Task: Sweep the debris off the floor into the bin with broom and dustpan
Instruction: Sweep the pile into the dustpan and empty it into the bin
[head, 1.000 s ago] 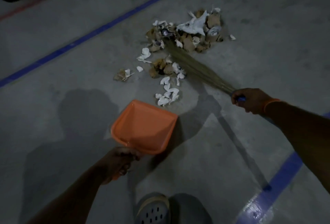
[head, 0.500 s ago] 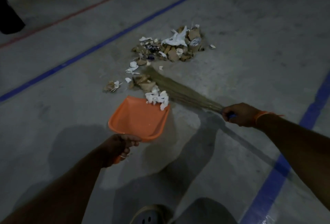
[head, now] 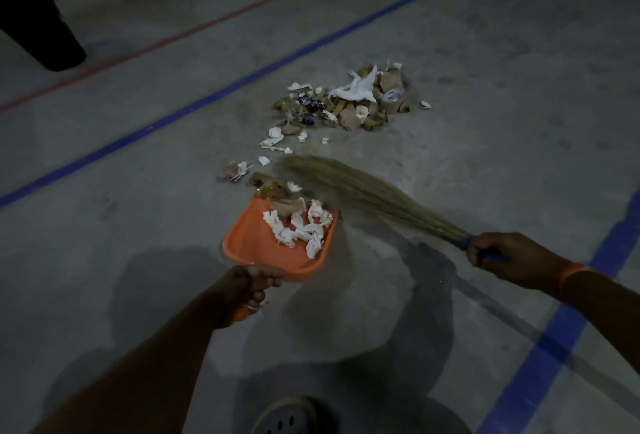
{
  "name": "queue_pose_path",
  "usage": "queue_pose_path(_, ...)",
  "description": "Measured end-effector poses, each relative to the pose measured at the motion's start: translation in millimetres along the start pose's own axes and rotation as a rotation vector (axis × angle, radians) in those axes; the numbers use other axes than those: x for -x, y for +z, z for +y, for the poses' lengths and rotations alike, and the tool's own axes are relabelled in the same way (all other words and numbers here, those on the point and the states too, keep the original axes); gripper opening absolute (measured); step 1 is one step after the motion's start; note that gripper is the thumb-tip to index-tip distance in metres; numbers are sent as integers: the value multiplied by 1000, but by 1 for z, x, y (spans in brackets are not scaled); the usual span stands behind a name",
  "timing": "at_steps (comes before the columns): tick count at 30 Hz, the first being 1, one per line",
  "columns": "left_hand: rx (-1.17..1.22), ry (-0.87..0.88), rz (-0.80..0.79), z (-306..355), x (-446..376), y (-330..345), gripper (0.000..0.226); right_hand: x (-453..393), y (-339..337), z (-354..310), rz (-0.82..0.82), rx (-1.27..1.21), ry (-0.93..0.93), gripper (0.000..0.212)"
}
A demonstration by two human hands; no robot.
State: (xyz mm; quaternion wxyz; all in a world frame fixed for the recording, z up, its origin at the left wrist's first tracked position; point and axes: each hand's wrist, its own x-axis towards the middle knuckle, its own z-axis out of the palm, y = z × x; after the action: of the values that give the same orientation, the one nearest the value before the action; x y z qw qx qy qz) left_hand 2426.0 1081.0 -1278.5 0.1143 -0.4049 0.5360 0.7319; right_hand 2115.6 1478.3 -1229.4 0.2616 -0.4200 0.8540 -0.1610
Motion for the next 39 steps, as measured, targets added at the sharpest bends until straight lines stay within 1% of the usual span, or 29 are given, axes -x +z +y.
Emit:
queue_pose_path(7, -58, -11, 16, -3, 16, -30, 20, -38, -4, -20, 45, -76, 24, 24)
queue_pose_path(11, -1, -26, 75, -11, 35, -48, 22, -66, -6, -36, 38, -96, 40, 22)
queue_pose_path(15, 84, 8, 105, -23, 45, -74, 24, -96, -8, -47, 9, -89, 79, 23)
queue_pose_path(18, 77, 5, 118, -24, 46, -97, 24, -120, -8, -58, 19, -98, 89, 23)
queue_pose_path(21, 53, -11, 96, -23, 37, -128, 24, -143, -10, -71, 38, -139, 101, 20)
queue_pose_path(26, -4, -25, 83, -2, 20, -175, 28, -202, -13, -86, 25, -140, 138, 17)
queue_pose_path(29, -35, -34, 79, 17, 5, -193, 33, -234, -4, -89, -14, -97, 165, 18)
queue_pose_path(35, -70, -40, 57, 52, -30, -208, 43, -259, 12, -105, -89, 53, 66, 18)
queue_pose_path(39, -84, -39, 18, 60, -44, -210, 42, -258, 18, -97, -168, 116, -10, 26)
